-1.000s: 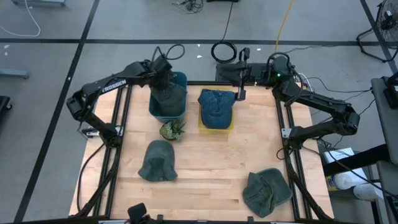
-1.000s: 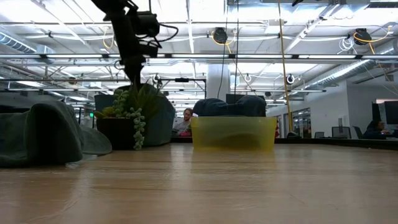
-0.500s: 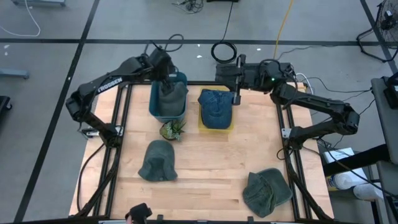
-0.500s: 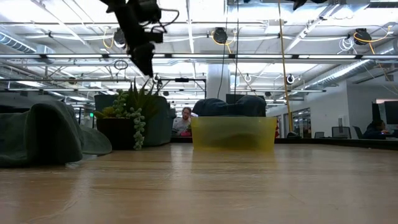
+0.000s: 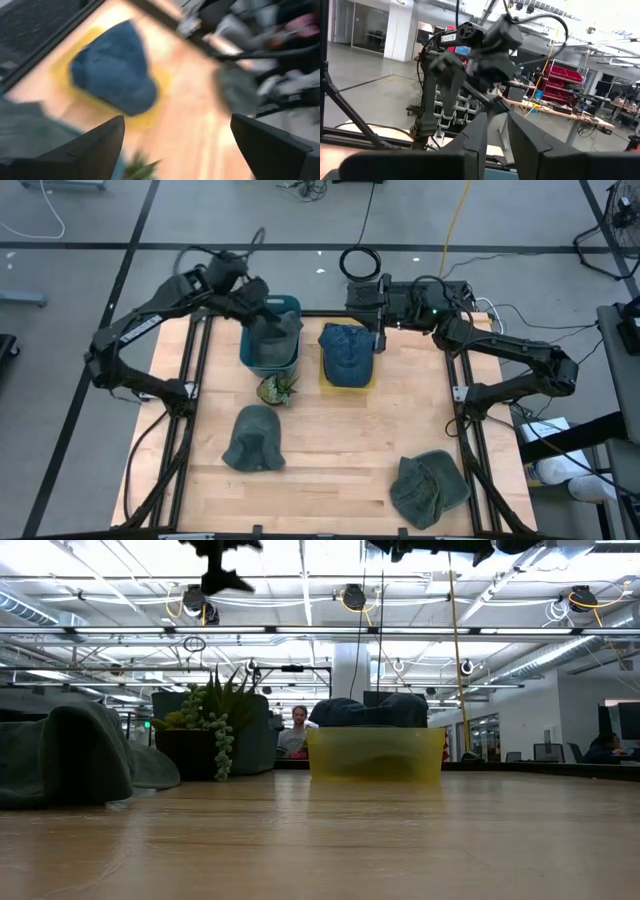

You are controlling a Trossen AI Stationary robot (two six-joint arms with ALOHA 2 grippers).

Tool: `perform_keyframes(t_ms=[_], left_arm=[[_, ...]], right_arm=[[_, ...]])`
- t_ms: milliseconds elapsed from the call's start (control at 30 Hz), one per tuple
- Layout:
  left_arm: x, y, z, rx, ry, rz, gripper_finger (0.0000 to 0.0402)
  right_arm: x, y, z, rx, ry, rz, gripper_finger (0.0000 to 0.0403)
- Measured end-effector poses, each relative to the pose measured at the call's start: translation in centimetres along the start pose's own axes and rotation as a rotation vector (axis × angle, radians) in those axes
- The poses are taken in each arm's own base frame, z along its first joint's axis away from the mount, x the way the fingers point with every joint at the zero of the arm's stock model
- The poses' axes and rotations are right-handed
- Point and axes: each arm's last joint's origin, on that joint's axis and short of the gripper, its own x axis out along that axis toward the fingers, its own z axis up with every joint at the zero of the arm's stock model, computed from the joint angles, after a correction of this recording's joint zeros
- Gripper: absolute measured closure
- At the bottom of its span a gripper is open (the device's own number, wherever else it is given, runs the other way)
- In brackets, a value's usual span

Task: Pick & Place hat
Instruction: Put the bottom black cap into the blue bin

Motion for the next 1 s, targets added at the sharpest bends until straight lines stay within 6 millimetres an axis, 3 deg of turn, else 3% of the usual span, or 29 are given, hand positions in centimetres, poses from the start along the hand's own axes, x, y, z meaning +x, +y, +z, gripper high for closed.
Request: perform_keyframes(t_ms=[267,533,800,1000], left_arm=[[-3.7,-3.7,0.3,0.070,-0.216,-0.080,0.0040],[-7.1,-6.8,-0.1,0.173,-0.464,0.022,0.0034],[-8.0,-9.3,-0.8,0.224,-0.558,0.050,0.0034],[-7.4,-10.6,-1.2,0.251,-0.555,0.035,0.0034]], right_arm=[[0.0,-0.1,0.5,0.017,-0.045,-0.006,0.0339],[-0.1,-0.2,1.1,0.079,-0.112,-0.012,0.0339],[0.1,0.4,1.4,0.266,-0.126,0.021,0.0333],[0.2,1.2,1.5,0.308,-0.123,0.199,0.0267]])
